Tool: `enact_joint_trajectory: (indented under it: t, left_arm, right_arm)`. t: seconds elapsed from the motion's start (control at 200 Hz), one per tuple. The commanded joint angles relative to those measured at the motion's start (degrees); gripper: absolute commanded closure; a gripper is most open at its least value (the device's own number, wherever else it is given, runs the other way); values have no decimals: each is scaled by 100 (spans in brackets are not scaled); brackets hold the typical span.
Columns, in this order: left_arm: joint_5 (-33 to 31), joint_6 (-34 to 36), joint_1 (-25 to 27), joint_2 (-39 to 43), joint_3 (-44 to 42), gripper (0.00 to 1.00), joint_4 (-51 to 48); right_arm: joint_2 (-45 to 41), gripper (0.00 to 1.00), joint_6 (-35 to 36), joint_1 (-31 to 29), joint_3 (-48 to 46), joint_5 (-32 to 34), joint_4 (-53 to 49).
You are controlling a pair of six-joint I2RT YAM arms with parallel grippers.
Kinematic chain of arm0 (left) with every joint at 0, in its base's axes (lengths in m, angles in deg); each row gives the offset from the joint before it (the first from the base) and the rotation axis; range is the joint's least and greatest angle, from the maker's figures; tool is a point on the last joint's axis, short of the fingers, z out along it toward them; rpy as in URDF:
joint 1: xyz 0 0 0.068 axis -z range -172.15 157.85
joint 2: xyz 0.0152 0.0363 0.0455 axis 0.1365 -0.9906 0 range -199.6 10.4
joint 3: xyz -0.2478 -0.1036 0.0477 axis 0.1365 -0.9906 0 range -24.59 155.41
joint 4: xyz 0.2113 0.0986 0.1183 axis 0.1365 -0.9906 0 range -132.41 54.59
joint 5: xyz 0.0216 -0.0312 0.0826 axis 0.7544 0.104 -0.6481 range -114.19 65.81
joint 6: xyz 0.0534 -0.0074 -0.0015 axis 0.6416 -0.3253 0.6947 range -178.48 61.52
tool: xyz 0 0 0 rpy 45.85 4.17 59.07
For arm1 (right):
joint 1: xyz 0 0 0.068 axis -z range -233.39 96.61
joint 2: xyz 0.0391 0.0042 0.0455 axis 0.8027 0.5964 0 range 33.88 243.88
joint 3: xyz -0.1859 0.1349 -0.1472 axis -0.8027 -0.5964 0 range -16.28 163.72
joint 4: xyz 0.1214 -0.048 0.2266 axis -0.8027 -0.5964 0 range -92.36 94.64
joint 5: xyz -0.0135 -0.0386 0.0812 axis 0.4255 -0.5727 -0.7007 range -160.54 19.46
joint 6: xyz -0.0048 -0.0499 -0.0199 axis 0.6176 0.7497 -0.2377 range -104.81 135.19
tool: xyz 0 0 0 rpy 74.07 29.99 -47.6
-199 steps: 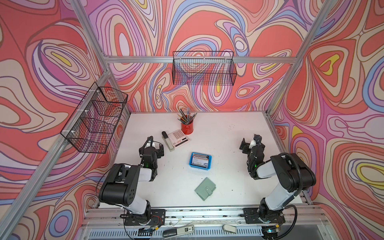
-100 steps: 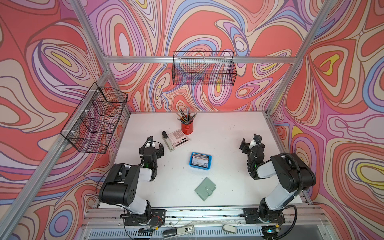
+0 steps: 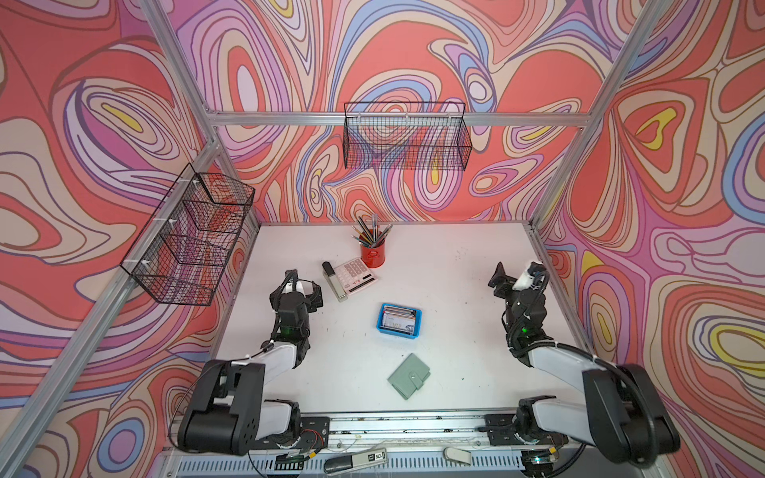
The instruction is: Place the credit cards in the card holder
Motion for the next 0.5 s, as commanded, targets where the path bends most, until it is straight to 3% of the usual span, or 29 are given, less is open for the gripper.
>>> enact_joint_trajectory:
  t: [0.0, 0.065, 0.14, 0.24, 0.396, 0.496]
  left_arm:
    - [-213, -652, -25, 550, 682, 0, -2147]
    - [-76, -1006, -25, 807, 1412, 0, -3306]
    - [259, -1519, -25, 989, 2231, 0, -4673]
    - [840, -1979, -25, 1044, 3168, 0, -6143]
    - [1418, -2576, -41, 1103, 3377, 0, -6576]
    - [2158, -2665, -42, 1341, 3068, 0, -6336]
  right_arm:
    - [-490, 2, -2127, 18, 735, 866, -3414]
    - [-696, 2, -1849, 21, 884, 378, -3828]
    - [-1102, 2, -1438, 25, 667, -987, -3497]
    - [-1563, 2, -1599, 22, 494, -1907, -3566]
    - [-1846, 2, -1627, 15, 377, -2664, -4055]
    - [-2056, 2, -1703, -104, 196, -3055, -4261]
